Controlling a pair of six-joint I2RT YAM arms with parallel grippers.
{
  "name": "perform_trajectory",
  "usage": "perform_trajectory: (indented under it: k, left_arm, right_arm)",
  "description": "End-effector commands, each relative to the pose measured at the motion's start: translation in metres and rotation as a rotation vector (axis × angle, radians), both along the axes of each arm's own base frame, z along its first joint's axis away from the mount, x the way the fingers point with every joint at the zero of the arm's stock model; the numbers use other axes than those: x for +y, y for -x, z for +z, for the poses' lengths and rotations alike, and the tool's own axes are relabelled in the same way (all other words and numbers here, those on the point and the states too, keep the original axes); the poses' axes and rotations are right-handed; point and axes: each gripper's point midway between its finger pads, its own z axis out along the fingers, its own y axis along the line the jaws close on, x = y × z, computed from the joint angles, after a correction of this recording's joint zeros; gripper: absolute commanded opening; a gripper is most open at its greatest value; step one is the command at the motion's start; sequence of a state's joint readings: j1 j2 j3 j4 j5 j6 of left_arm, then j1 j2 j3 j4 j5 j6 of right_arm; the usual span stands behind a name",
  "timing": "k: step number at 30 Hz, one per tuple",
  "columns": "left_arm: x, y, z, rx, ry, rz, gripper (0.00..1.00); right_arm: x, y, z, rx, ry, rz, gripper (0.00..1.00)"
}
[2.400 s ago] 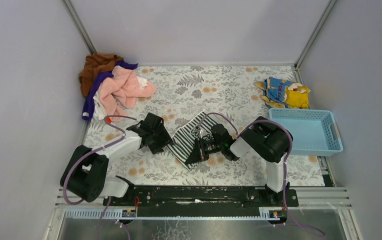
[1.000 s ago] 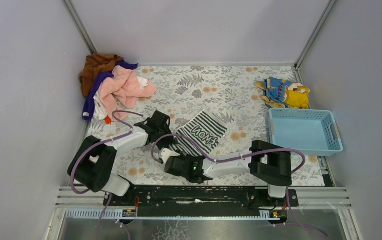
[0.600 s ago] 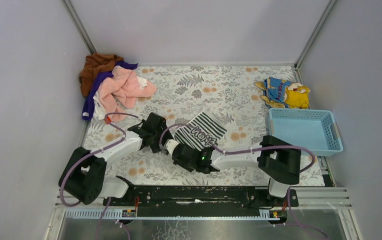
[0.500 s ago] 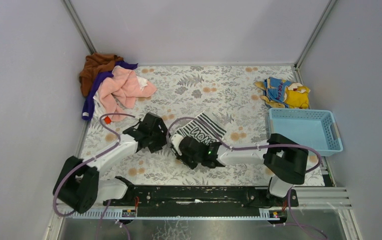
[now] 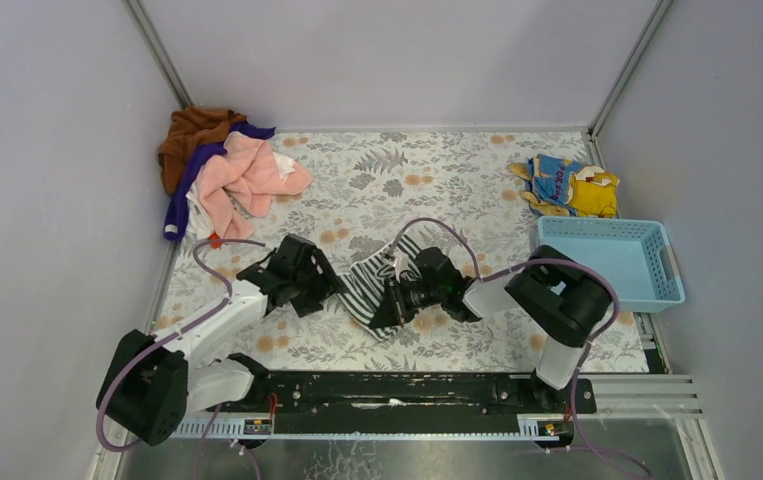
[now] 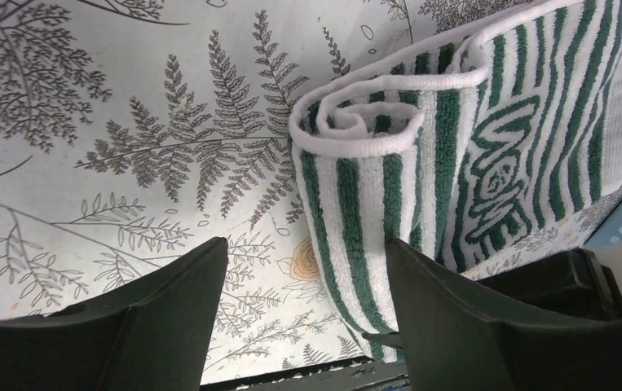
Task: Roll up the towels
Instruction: Roll the towel at the center of the board.
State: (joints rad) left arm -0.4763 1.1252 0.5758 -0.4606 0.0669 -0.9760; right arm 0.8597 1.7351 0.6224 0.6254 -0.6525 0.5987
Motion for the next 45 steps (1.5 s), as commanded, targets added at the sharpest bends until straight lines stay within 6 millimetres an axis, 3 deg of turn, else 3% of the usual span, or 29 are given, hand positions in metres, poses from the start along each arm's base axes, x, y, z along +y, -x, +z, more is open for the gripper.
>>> perform_trajectory:
  k: [1,6,10,17,22,25,29,34,39,45]
  left_arm:
    - [-0.016,-0.012,0.002,-0.02,0.065,-0.011,0.7]
    - [-0.025,-0.027,-0.006,-0.013,0.041,-0.026,0.68]
    - [-0.026,-0.028,-0.027,0.026,-0.007,-0.036,0.63]
    - [-0.017,-0.015,-0.057,0.095,-0.082,-0.037,0.6]
    - [-0.01,-0.007,-0.065,0.12,-0.111,-0.035,0.6]
    - [-0.01,-0.006,-0.067,0.126,-0.115,-0.039,0.6]
    - [-0.012,-0.007,-0.066,0.126,-0.116,-0.047,0.6]
    - [-0.014,-0.006,-0.068,0.133,-0.116,-0.054,0.6]
    - [-0.015,-0.005,-0.069,0.137,-0.117,-0.055,0.6]
    - [-0.015,-0.006,-0.068,0.136,-0.117,-0.058,0.6]
  right_arm:
    - [0.004,0.007,0.028,0.196,-0.221,0.033,0.08]
    - [-0.005,0.004,0.008,0.3,-0.226,-0.022,0.09]
    - [-0.01,0.004,-0.002,0.307,-0.183,-0.052,0.12]
    - [-0.031,-0.012,-0.01,0.158,0.041,-0.151,0.38]
    - [-0.047,-0.023,0.004,-0.069,0.256,-0.192,0.55]
    - [-0.048,-0.026,0.022,-0.254,0.364,-0.2,0.61]
    - [-0.039,-0.028,0.045,-0.466,0.46,-0.205,0.65]
    - [-0.02,-0.019,0.048,-0.666,0.576,-0.17,0.67]
    - [-0.013,-0.013,0.033,-0.773,0.706,-0.138,0.67]
    - [-0.035,-0.02,-0.007,-0.819,0.894,-0.131,0.67]
